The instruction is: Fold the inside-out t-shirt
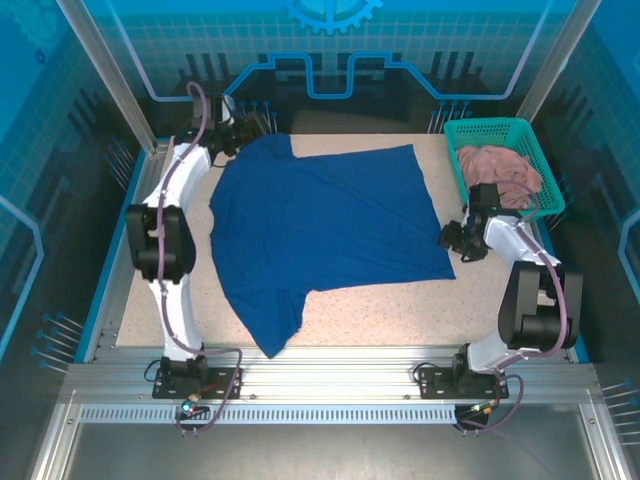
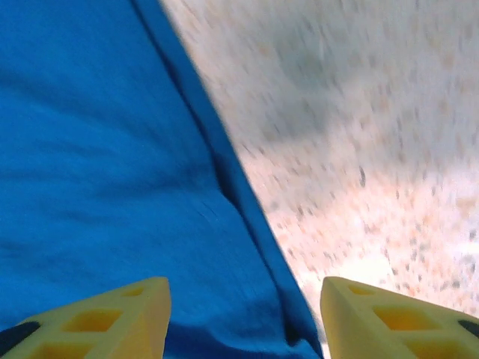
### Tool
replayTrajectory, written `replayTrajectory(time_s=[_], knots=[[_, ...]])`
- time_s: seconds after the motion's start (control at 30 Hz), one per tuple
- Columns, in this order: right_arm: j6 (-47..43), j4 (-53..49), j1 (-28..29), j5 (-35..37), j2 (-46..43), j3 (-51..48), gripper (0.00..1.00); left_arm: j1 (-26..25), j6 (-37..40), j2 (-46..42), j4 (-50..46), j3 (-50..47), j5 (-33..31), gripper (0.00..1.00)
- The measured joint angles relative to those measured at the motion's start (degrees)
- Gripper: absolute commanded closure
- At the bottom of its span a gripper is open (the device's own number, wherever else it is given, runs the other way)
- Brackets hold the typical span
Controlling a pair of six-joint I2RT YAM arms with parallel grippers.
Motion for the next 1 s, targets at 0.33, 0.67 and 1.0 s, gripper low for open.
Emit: replayTrajectory(time_s=[0.33, 0.67, 1.0], knots=[[1.46, -1.01, -0.17, -0.68, 0.02, -5.35, 0.52, -7.89, -4.42, -16.98, 12.59, -29.79, 1.05, 0.19], [2.03, -0.83, -1.33, -1.79, 0.52, -8.04, 0.66, -9.05, -4.28, -24.46, 12.70, -35.60, 0.79, 0.18], [2.60, 0.52, -1.57, -2.64, 1.25, -8.31, 0.89, -12.11, -3.98, -32.04, 10.51, -46.62, -1.77, 0.18]])
